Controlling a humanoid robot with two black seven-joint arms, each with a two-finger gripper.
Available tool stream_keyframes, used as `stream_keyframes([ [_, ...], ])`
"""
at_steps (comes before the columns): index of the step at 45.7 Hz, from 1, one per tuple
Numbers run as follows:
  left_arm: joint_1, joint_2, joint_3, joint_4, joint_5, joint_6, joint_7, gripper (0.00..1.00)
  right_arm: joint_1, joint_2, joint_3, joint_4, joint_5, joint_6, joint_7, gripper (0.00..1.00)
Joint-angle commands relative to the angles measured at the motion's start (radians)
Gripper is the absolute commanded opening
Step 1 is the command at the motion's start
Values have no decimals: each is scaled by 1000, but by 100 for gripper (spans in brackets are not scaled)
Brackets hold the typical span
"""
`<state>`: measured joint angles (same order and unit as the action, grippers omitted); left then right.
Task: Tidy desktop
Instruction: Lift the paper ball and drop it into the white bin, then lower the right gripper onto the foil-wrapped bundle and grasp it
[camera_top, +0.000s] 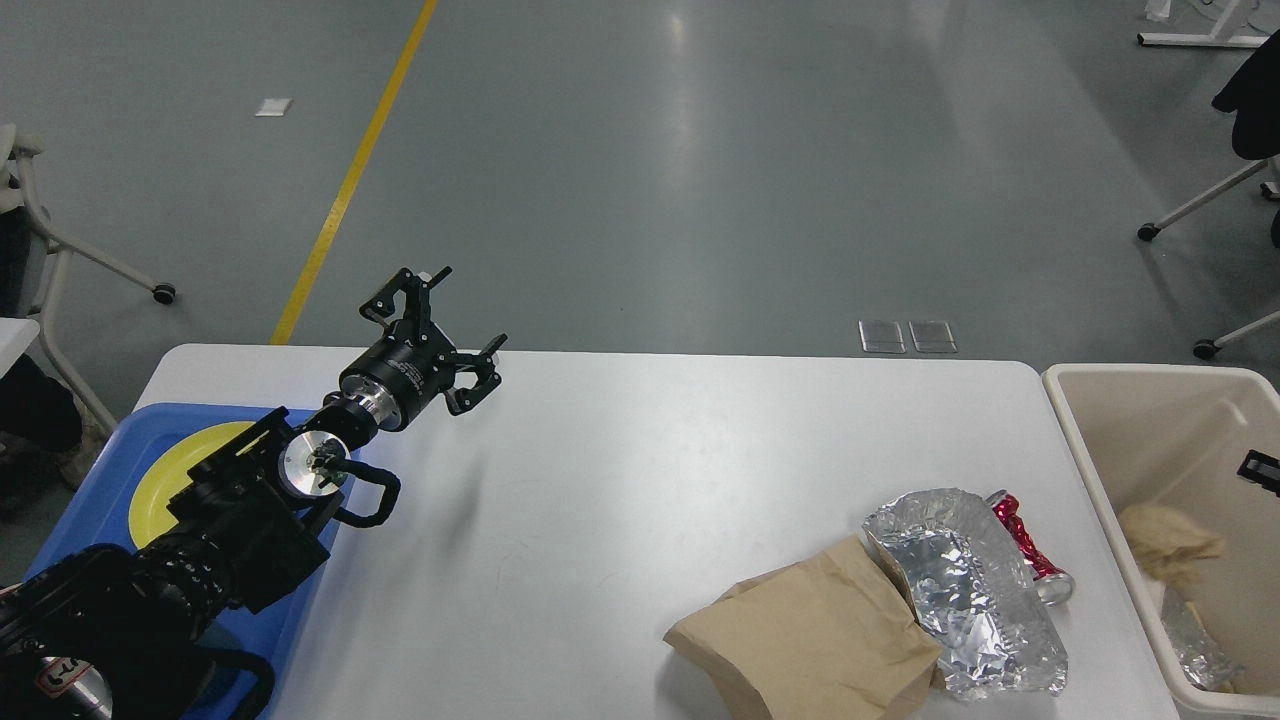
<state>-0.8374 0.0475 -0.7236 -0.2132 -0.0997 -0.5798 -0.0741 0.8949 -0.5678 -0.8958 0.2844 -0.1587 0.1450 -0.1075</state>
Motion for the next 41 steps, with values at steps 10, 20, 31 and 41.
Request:
stream_keyframes([
  [10, 0, 0, 1, 0, 0, 0, 0, 97, 79, -14, -20, 134, 4, 21, -1, 100],
  [20, 0, 0, 0, 0, 0, 0, 0, 97, 294, -60, -133, 263, -4, 165, -1, 100],
  [31, 0, 0, 0, 0, 0, 0, -1, 97, 510, -44, -253, 364, -13, 341, -8, 100],
  [41, 0, 0, 1, 0, 0, 0, -1, 97, 631, 37, -288, 433, -16, 498, -8, 100],
])
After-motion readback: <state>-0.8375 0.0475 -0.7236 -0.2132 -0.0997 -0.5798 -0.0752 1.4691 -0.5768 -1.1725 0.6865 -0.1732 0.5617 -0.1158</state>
